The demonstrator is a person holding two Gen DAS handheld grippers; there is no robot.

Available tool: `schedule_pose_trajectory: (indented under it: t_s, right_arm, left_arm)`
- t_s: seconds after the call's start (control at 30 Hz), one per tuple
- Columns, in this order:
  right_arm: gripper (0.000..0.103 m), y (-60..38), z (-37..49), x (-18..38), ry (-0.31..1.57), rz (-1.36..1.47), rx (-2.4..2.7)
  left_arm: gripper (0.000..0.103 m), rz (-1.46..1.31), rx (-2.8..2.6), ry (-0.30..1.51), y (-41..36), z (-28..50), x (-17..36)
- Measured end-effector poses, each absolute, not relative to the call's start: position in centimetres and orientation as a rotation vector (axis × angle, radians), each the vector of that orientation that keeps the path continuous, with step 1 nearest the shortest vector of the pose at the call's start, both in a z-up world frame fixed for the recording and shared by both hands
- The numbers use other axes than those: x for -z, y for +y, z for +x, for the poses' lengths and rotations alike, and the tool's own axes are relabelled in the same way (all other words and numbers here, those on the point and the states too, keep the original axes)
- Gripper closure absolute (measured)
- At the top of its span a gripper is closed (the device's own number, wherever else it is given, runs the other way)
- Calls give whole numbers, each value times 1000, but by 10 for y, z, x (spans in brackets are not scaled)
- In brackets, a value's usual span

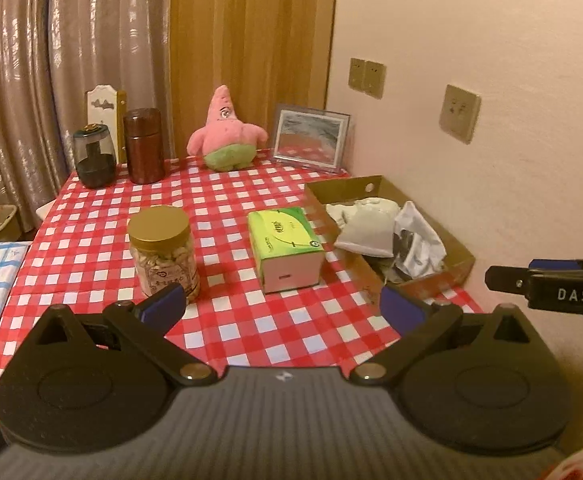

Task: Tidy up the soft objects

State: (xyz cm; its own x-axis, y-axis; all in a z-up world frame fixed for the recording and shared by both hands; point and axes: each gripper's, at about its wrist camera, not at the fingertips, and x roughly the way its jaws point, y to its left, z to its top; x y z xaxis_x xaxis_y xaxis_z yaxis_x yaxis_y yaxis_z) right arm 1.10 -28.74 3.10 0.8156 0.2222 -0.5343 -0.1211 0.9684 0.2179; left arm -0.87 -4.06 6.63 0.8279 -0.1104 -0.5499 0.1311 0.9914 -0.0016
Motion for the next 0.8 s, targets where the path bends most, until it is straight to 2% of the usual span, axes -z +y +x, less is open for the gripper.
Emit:
schedule_pose_trajectory:
  t_s: [0.1,0.8]
  right_arm:
    - [34,-281,-2,-33,587,176,-175]
    - [34,-250,-14,-14,678,130,-225]
  left_arm:
    - [3,26,126,562,-32,-19,-67]
    - [3,-33,38,718,-11,-40,-36]
